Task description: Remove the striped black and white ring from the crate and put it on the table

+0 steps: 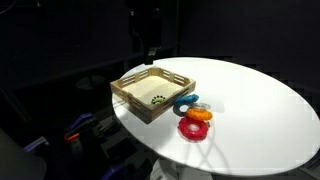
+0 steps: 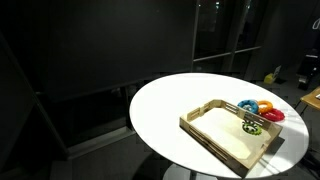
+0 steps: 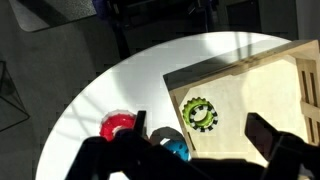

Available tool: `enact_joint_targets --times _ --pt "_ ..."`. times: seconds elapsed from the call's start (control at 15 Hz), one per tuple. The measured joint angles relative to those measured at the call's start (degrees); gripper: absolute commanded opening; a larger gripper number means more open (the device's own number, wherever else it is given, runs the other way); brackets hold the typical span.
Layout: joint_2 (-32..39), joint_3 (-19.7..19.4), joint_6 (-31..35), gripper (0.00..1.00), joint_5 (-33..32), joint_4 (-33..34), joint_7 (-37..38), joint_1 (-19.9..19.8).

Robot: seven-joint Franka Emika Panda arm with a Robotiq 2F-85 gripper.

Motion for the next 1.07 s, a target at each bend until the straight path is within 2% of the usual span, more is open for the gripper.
enact_joint_targets --times 0.27,0.53,1.07 --pt "1.7 2.4 4.3 1.00 0.0 -0.1 0.8 2.3" --pt "5.7 4.4 11.7 1.00 0.0 -0.5 2.0 3.6" --pt "17.5 4.9 23.7 1.00 0.0 -0.8 2.9 4.4"
